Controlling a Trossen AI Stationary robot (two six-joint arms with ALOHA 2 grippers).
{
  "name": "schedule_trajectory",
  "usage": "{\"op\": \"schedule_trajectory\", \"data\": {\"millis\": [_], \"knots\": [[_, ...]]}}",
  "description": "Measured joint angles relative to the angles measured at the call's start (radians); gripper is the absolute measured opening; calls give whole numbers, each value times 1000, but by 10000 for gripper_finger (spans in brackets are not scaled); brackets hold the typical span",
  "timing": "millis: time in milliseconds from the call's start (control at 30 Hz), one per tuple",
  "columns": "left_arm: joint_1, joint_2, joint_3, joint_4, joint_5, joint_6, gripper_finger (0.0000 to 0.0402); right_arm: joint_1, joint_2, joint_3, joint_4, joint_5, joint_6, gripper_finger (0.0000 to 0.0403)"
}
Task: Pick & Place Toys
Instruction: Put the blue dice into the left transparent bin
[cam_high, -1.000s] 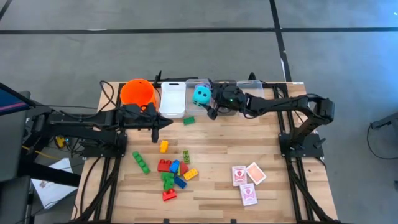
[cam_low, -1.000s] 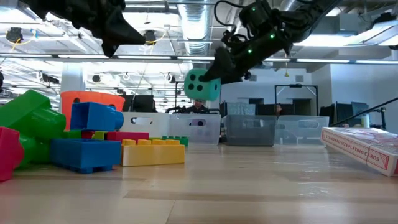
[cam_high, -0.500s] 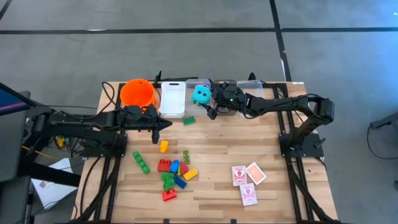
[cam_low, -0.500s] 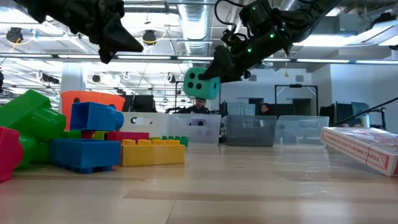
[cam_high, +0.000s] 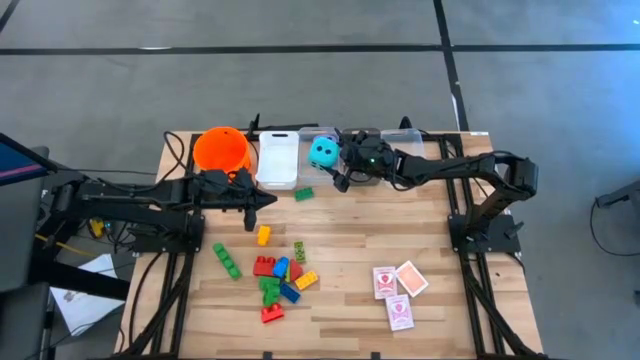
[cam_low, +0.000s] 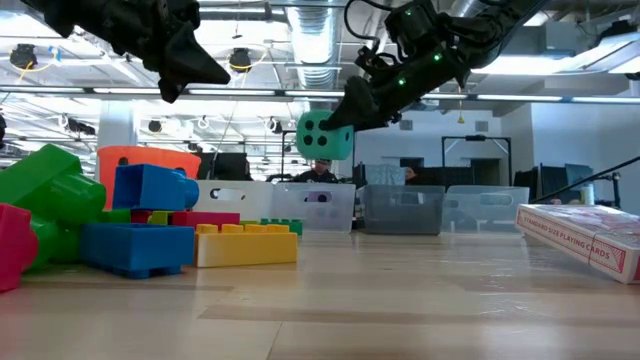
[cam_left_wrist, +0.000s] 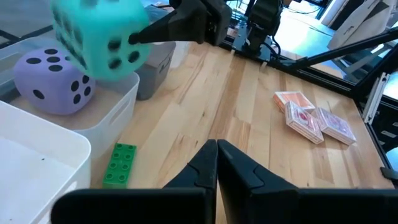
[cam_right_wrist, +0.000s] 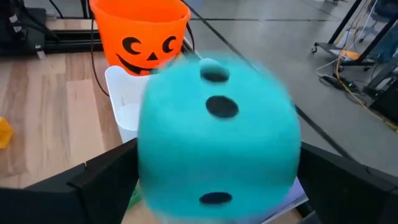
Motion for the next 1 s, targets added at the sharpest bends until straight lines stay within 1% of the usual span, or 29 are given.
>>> {"op": "schedule_trajectory", "data": {"millis": [167, 433, 633, 800, 1000], "knots": [[0, 0, 0, 0, 0, 0, 4, 3, 6, 0, -3, -1, -73, 399], [0, 0, 0, 0, -2, 0, 4, 2, 7, -1, -7, -3, -59, 399], [0, 0, 0, 0, -5, -26, 4, 2, 7, -1, -17, -4, 9, 399], [-17, 0, 0, -1, -5, -26, 4, 10, 7, -1, -69, -4, 31, 398], [-35, 0, 0, 0, -4, -30, 4, 3, 7, -1, -106, -3, 130, 398]]}}
